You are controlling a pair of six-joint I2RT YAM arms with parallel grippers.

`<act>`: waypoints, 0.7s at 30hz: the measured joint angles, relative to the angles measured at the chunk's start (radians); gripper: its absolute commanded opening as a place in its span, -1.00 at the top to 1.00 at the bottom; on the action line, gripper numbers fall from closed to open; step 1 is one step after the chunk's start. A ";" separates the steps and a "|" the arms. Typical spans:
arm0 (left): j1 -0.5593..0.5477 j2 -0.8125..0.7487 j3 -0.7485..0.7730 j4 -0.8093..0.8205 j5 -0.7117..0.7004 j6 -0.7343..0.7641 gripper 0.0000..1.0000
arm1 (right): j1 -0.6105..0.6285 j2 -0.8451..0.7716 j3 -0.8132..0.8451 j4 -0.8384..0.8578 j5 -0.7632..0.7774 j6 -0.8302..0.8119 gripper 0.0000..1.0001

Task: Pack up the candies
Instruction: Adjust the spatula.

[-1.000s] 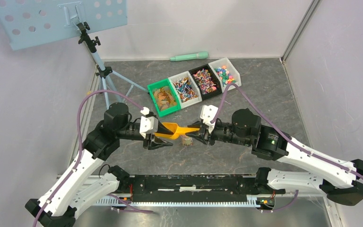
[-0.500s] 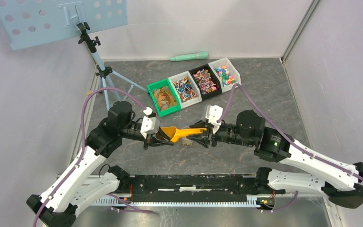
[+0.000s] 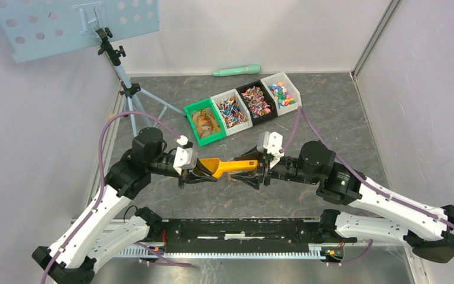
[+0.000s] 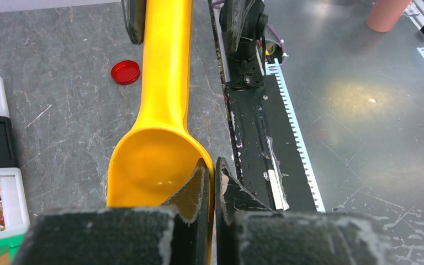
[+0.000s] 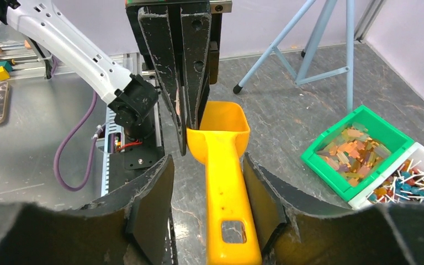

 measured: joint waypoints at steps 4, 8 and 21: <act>0.000 -0.005 -0.010 0.011 0.001 -0.001 0.96 | -0.002 0.026 -0.008 0.025 -0.013 0.009 0.00; 0.000 -0.010 -0.016 0.013 0.004 -0.001 0.95 | -0.003 0.031 -0.015 0.034 -0.008 0.013 0.05; 0.001 -0.029 -0.034 0.023 -0.002 -0.001 0.96 | -0.010 0.048 -0.015 0.028 0.013 0.024 0.99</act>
